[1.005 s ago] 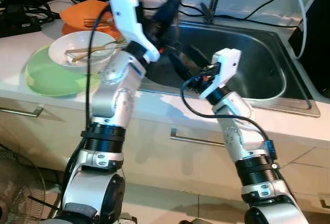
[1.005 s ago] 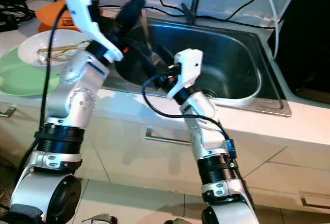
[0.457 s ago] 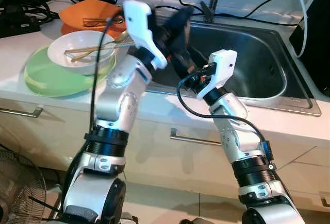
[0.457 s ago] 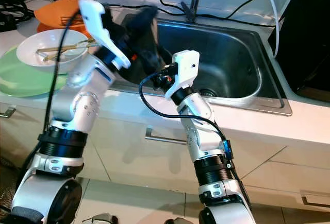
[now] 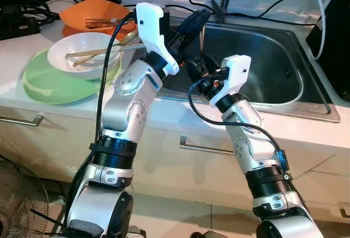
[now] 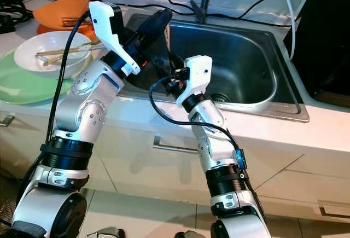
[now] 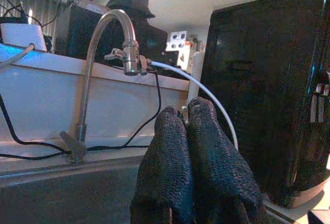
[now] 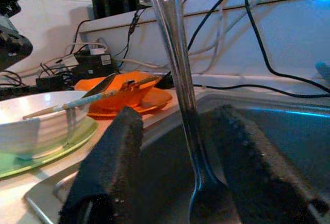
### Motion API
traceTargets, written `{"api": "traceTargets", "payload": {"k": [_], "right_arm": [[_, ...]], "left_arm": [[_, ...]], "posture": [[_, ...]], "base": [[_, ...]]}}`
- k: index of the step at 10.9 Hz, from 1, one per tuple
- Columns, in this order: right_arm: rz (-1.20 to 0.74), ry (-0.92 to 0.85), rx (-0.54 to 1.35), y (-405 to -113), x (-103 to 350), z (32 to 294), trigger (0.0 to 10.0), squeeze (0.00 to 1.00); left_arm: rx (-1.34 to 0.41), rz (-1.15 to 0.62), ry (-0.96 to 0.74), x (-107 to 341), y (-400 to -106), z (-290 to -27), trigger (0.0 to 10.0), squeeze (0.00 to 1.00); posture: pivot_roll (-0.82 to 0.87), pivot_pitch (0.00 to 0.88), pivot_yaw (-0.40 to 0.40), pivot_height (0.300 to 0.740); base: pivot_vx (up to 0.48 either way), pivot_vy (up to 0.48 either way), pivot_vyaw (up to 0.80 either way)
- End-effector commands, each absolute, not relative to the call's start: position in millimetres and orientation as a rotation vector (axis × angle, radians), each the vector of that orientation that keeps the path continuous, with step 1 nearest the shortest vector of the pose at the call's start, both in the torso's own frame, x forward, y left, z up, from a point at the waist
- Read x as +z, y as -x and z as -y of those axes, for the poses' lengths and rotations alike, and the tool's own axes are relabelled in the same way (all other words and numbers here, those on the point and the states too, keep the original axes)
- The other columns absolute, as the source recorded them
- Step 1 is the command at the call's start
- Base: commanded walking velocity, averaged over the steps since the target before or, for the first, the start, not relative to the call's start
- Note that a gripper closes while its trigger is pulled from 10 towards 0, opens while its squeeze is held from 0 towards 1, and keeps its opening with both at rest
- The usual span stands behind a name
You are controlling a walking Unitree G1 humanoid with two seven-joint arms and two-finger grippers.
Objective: Kitchen organization
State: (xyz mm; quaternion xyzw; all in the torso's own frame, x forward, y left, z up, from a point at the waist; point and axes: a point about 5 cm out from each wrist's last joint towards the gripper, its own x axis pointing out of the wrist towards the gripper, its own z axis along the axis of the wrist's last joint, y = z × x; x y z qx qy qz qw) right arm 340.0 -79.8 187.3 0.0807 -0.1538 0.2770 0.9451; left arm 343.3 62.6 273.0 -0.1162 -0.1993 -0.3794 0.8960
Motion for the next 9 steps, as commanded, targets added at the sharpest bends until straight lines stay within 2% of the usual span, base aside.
{"api": "traceTargets", "payload": {"k": [1, 6, 7, 8, 9], "right_arm": [[0.328, -0.163, 0.553, -342.4, 190.7, 81.0, 0.0, 0.0], [0.33, -0.167, 0.555, -343.4, 191.4, 77.9, 0.0, 0.0], [0.331, -0.168, 0.555, -343.5, 191.4, 78.0, 0.0, 0.0], [0.332, -0.168, 0.553, -343.7, 191.7, 78.2, 0.0, 0.0], [0.335, -0.169, 0.553, -343.8, 192.0, 78.5, 0.0, 0.0]], "left_arm": [[-0.816, 0.429, 0.233, 278.0, -339.0, -57.8, 10.0, 0.0], [-0.83, 0.418, 0.23, 277.4, -337.0, -56.9, 10.0, 0.0], [-0.827, 0.415, 0.238, 277.1, -337.3, -57.0, 10.0, 0.91], [-0.824, 0.413, 0.247, 277.0, -337.7, -57.4, 10.0, 1.0], [-0.808, 0.416, 0.256, 278.0, -339.2, -59.8, 10.0, 1.0]], "posture": [[0.07, 0.073, -0.036, 0.74], [0.07, 0.076, -0.039, 0.74], [0.07, 0.076, -0.039, 0.74], [0.07, 0.076, -0.038, 0.74], [0.07, 0.075, -0.039, 0.74]], "base": [[0.0, 0.0, 0.0], [0.0, 0.0, 0.0], [0.0, 0.0, 0.0], [0.0, 0.0, 0.0], [0.0, 0.0, 0.0]]}}
